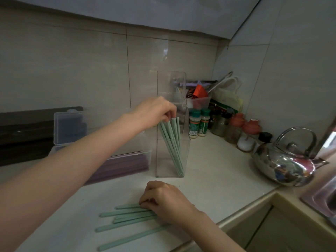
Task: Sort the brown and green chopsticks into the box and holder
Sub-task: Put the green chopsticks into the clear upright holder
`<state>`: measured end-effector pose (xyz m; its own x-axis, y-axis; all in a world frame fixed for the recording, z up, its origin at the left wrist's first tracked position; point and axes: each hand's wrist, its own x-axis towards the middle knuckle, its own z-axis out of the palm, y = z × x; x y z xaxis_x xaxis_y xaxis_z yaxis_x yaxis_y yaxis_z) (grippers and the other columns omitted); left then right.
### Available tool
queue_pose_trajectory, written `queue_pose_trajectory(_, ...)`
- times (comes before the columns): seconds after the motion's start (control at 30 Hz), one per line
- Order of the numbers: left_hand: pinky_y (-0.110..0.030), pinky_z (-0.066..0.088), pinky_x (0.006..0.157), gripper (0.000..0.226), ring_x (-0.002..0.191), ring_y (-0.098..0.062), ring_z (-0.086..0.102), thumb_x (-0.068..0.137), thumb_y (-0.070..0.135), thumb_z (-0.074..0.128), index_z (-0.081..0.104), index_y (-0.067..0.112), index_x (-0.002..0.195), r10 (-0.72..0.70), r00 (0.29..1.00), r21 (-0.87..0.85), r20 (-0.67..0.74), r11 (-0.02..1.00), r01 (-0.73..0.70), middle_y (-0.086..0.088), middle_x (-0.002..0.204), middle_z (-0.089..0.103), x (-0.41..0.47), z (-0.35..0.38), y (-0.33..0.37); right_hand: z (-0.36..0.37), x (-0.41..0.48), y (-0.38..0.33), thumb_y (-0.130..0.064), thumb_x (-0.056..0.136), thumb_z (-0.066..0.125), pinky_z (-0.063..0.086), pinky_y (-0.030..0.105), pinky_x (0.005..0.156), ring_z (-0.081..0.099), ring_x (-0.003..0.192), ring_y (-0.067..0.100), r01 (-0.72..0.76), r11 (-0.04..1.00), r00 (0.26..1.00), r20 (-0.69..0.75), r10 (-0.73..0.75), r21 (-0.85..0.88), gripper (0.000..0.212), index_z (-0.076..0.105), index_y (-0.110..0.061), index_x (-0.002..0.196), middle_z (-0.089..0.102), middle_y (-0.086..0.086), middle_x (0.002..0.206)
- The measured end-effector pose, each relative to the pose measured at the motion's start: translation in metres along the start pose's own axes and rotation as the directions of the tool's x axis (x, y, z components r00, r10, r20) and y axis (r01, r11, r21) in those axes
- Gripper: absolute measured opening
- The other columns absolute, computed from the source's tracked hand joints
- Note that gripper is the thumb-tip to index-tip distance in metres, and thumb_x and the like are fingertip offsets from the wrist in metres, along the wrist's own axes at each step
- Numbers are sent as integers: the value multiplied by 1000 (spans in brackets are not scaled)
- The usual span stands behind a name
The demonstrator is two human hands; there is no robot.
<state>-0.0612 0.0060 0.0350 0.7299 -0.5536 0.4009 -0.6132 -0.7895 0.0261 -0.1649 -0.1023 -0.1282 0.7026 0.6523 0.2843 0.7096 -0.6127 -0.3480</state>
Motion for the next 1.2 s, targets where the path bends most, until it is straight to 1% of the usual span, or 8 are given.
queue_pose_trajectory(0.4, -36, 49, 71, 28, 86, -31, 65, 86, 3, 56, 65, 18, 107, 140, 990, 168, -25, 977, -134, -12, 92, 70, -12, 27, -6, 0, -1, 1, -21, 88, 56, 42, 34, 71, 55, 94, 24, 14, 1000, 1000, -21, -14, -13, 17, 70, -15, 95, 59, 6, 95)
queue_pose_trajectory(0.5, -37, 43, 91, 46, 110, -32, 58, 85, -9, 46, 60, 18, 119, 140, 990, 199, 22, 970, -141, -15, 110, 67, -17, 31, -7, -2, -1, 0, -22, 89, 56, 41, 33, 71, 55, 94, 23, 13, 1000, 1000, -14, -14, -19, 17, 70, -16, 97, 60, 5, 97)
queue_pose_trajectory(0.6, -35, 16, 115, 52, 127, -23, 47, 80, -16, 46, 58, 13, 122, 204, 978, 178, 46, 962, -209, -14, 128, 57, -23, 34, -10, -4, 1, -1, -22, 88, 56, 39, 31, 69, 55, 95, 24, 29, 998, 1000, 4, -28, -52, 17, 70, -15, 96, 60, 6, 97)
queue_pose_trajectory(0.7, -45, 22, 113, 39, 125, -26, 48, 80, -12, 55, 63, 7, 113, 294, 955, 116, -49, 951, -286, -15, 126, 58, -32, 37, -15, -6, 4, -2, -21, 86, 57, 34, 29, 66, 56, 93, 26, 48, 994, 999, 22, -46, -99, 15, 70, -15, 93, 61, 6, 95)
queue_pose_trajectory(0.8, -38, 33, 109, 28, 123, -22, 51, 85, 2, 57, 66, 10, 110, 314, 931, 53, -188, 949, -310, -9, 122, 63, -54, 39, -7, -7, 7, -1, -17, 83, 57, 39, 31, 65, 58, 88, 29, 62, 985, 998, 15, -61, -160, 13, 69, -14, 89, 62, 7, 91)
queue_pose_trajectory(0.9, -30, 39, 104, 32, 115, -14, 56, 90, 20, 41, 64, 17, 113, 215, 948, -105, -233, 964, -245, -1, 117, 65, -95, 38, 10, -8, 11, 0, -14, 79, 57, 42, 34, 63, 59, 83, 30, 74, 973, 997, 16, -72, -218, 11, 67, -13, 84, 64, 7, 86)
queue_pose_trajectory(1.03, -24, 46, 85, 25, 96, -5, 58, 93, 26, 43, 66, 22, 103, 74, 964, -252, -255, 958, -140, 8, 101, 65, -159, 51, 19, -9, 16, 2, -10, 73, 60, 44, 34, 60, 62, 78, 32, 110, 960, 994, 9, -112, -257, 8, 64, -10, 79, 66, 11, 82)
queue_pose_trajectory(1.2, -20, 45, 77, 22, 90, -2, 60, 87, 46, 48, 66, 36, 95, -176, 978, -479, -116, 872, 100, 17, 95, 61, -218, 71, -8, -26, 18, 5, -9, 85, 55, 49, 39, 72, 61, 95, 30, 86, 972, 988, -106, -111, -218, 27, 62, -13, 110, 66, 8, 106)
